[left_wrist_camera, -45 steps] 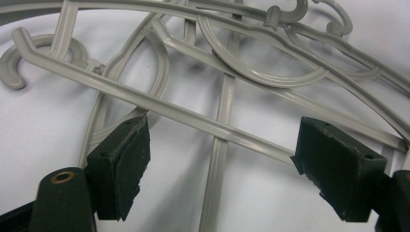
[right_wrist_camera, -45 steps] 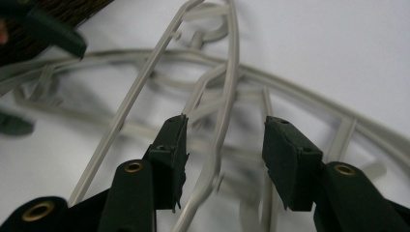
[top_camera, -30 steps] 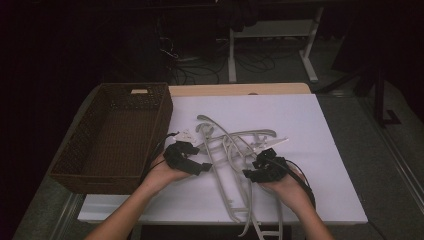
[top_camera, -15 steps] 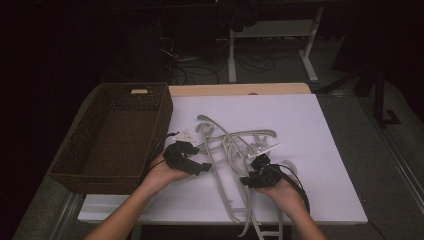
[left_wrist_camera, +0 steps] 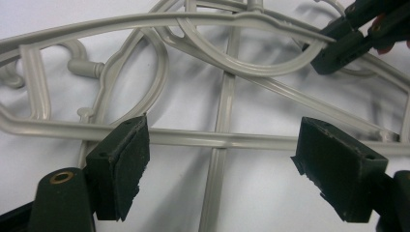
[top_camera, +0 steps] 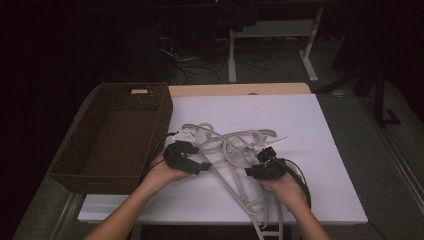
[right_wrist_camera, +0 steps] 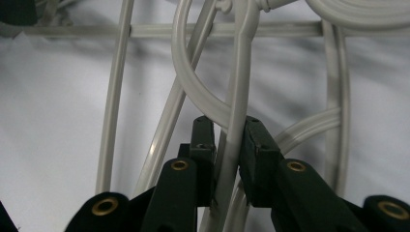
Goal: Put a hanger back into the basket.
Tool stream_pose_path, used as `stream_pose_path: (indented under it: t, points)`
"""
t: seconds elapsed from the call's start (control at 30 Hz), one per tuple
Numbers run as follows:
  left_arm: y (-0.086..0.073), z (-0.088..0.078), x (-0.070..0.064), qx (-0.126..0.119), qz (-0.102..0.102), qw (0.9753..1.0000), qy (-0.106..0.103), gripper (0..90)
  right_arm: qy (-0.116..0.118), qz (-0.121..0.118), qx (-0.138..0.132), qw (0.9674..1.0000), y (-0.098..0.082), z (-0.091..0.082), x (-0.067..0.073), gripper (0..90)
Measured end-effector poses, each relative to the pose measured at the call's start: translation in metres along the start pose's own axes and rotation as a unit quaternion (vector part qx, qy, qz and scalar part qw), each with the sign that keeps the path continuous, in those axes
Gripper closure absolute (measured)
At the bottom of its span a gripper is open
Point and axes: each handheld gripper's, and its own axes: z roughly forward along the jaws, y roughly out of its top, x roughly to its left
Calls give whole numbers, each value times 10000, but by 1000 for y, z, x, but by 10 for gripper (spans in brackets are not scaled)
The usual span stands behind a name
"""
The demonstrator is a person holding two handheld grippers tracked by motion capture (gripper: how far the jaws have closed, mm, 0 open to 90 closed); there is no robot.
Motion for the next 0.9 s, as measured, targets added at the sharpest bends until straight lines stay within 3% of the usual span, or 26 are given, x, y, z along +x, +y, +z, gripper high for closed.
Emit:
stream_pose_path:
  t: [0.2,0.33,0.5,0.7,0.9]
  points:
    - [1,-1,0,-27,12,10000,6,196,91,-281,-73,9995,9,-9,-10,786]
    - [4,-2,0,-45,47,10000,17,196,353,-467,-20,9983,17,-17,-23,808]
    - [11,-8,-1,-134,178,9996,145,196,621,-454,-96,9970,22,-22,-32,809]
    - [29,-21,-3,-358,434,9979,313,196,817,-746,22,9939,32,-34,-38,809]
    - [43,-22,-4,-241,713,9966,343,196,1046,-1134,261,9877,39,-40,-37,809]
